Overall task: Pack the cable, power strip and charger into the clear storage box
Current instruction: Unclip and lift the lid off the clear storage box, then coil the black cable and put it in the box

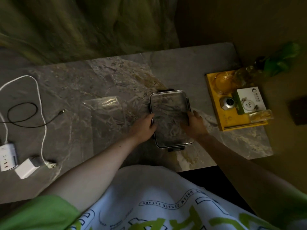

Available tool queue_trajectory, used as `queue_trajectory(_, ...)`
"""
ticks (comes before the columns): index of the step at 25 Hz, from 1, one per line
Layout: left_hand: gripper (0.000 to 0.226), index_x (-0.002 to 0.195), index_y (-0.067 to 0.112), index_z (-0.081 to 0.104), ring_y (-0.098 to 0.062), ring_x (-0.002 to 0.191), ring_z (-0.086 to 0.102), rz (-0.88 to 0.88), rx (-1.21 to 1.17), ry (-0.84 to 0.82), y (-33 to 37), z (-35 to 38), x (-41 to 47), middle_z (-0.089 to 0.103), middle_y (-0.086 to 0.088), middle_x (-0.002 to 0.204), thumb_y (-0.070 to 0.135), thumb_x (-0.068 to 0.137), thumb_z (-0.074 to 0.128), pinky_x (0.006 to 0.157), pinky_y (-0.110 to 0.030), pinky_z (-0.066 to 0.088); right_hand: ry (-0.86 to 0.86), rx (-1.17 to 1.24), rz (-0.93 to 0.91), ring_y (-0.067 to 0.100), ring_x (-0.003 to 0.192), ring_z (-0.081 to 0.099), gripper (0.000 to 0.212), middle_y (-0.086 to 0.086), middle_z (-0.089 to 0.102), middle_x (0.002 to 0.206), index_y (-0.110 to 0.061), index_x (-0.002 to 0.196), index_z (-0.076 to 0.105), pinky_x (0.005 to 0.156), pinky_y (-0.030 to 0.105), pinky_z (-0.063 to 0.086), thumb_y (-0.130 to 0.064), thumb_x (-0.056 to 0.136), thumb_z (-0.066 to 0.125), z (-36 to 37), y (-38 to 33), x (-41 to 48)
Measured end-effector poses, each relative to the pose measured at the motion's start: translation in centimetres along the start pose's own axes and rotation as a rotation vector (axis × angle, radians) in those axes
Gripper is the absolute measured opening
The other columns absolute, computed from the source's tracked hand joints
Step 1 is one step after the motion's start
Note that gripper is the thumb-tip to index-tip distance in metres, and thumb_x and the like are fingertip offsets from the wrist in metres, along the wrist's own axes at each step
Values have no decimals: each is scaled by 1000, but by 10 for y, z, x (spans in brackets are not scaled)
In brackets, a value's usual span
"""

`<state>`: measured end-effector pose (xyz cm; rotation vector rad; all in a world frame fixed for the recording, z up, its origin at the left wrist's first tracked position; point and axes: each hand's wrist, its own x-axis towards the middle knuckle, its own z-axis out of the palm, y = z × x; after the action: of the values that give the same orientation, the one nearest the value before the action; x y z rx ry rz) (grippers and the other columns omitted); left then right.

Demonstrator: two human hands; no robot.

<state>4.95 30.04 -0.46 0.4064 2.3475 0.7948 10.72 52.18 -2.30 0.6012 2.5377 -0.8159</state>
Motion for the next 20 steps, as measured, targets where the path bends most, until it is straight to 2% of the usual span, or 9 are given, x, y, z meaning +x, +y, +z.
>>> queue_trajectory(1,50,139,15,43,-28,120,53,42,46,40,2,-6,-4,49,-9,138,35,94,49,100,-41,45,22,-17,-13,47,120,47,72,25,47,136,-11,139,43,100,47,43,-48,78,51,-1,-6,-1)
queue_trajectory(3,49,139,15,43,-28,123,50,129,127,122,5,-19,-13,47,-8,138,37,95,46,100,-41,43,56,-15,-64,47,119,48,68,24,47,137,-11,139,45,98,48,44,-46,81,54,-4,-19,-1)
queue_trajectory(6,52,141,21,39,-26,128,44,131,189,204,-6,-45,-30,42,-4,143,45,95,42,106,-41,38,105,-72,-190,43,122,47,61,20,47,140,-15,141,43,99,48,44,-34,86,63,-6,-48,1)
queue_trajectory(10,52,138,20,43,-26,126,46,98,203,390,-33,-81,-56,47,-4,138,45,93,47,105,-37,35,157,-104,-291,41,123,48,58,21,51,136,-12,137,46,100,46,44,-35,85,60,-1,-100,1)
queue_trajectory(14,56,138,21,42,-23,130,44,75,160,491,-90,-122,-78,45,-2,141,49,90,42,107,-39,37,203,-96,-354,41,120,49,54,20,50,134,-12,132,48,99,45,45,-36,86,62,25,-169,-6)
queue_trajectory(20,57,139,21,40,-22,130,43,33,93,552,-189,-180,-119,46,-3,142,51,91,41,107,-43,37,186,-134,-452,36,127,45,61,13,45,141,-21,141,40,102,47,43,-43,87,59,83,-279,-27)
